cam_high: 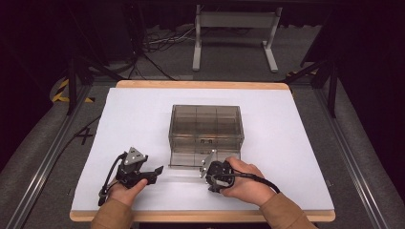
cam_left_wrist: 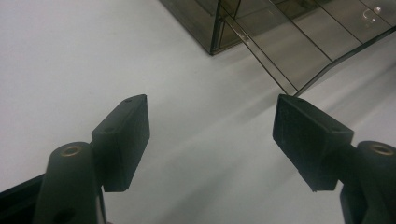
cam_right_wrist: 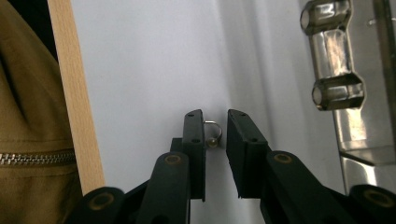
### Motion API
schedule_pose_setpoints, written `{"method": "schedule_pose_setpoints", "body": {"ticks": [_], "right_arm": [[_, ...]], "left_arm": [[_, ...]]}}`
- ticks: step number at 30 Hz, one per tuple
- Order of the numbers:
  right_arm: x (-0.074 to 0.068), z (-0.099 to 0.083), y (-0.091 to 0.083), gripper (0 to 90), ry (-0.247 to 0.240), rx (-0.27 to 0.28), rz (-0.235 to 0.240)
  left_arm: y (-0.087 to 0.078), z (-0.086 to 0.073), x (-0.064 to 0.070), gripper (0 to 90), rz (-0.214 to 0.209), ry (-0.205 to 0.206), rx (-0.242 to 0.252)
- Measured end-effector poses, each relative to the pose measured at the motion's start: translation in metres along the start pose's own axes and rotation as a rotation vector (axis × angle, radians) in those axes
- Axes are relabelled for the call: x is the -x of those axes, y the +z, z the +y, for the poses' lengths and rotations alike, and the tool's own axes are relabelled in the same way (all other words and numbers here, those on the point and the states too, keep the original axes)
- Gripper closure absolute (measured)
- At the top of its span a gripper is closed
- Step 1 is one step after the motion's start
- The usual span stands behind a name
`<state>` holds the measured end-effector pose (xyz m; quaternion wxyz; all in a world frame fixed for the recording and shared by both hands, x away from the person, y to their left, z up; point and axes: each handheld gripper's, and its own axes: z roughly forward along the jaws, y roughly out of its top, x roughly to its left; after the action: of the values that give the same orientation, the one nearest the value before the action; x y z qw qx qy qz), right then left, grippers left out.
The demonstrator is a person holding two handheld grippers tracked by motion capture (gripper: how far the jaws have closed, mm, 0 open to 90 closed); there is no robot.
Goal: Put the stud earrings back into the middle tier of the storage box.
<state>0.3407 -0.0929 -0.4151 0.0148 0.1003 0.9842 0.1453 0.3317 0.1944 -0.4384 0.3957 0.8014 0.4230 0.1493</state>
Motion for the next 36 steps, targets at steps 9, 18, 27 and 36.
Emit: {"method": "schedule_pose_setpoints", "body": {"ticks": [9, 18, 27, 36], "right_arm": [[-0.005, 0.008, 0.002, 86.3, -0.012, -0.043, -0.015], [-0.005, 0.009, 0.001, 86.5, 0.001, -0.032, -0.009], [-0.006, 0.012, -0.010, 86.5, -0.005, -0.010, -0.013], [-0.006, 0.013, -0.020, 86.5, -0.016, 0.012, -0.020]], "left_arm": [[0.000, 0.000, 0.000, 28.0, 0.000, 0.001, -0.002], [0.000, 0.000, 0.000, 28.0, 0.000, 0.001, 0.000], [0.000, 0.000, 0.000, 28.0, 0.000, 0.000, 0.000], [0.000, 0.000, 0.000, 28.0, 0.000, 0.000, -0.001]]}}
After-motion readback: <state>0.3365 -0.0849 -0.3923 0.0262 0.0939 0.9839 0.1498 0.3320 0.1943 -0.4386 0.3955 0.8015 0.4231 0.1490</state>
